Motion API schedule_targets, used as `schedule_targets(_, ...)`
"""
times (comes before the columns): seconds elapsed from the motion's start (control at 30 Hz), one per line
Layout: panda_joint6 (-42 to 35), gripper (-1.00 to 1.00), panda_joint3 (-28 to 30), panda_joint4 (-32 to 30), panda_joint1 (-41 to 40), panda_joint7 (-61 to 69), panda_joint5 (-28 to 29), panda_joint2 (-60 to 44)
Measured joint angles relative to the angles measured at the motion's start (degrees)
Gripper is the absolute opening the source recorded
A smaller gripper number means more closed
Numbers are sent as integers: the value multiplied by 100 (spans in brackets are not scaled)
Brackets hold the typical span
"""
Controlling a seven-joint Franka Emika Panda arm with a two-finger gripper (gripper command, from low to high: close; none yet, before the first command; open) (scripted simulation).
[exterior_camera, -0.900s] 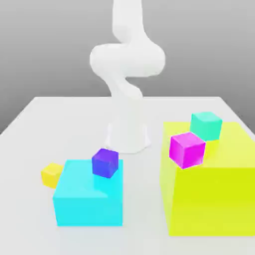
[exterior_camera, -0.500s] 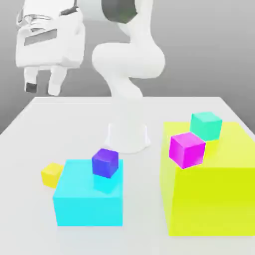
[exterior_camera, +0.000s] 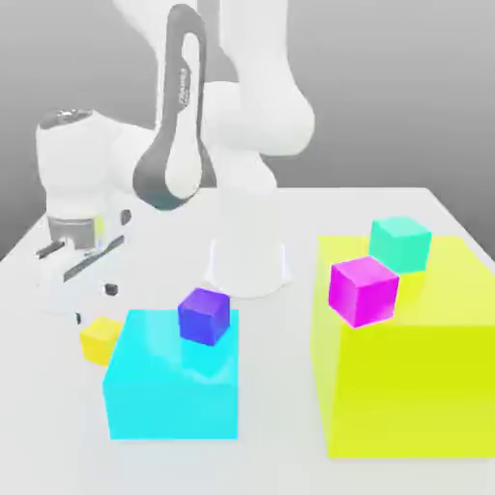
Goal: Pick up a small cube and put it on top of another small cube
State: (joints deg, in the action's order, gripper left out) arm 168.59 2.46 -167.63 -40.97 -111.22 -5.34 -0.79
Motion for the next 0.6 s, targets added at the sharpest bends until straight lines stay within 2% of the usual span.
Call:
schedule_targets(0.1, 505, 0, -332, 96, -262, 231, -343, -617)
schedule_targets(0.17, 852, 0, -317, 161, -253, 233, -344, -1030)
schedule_targets(0.2, 978, -100, -270, 185, -209, 228, -337, -1181)
schedule_targets(0.43, 999, -100, -292, 187, -230, 226, -337, -1191)
schedule_targets(0.53, 581, -100, -372, 108, -298, 251, -378, -696)
schedule_targets(0.6, 252, -100, -312, 36, -291, 106, -182, -294)
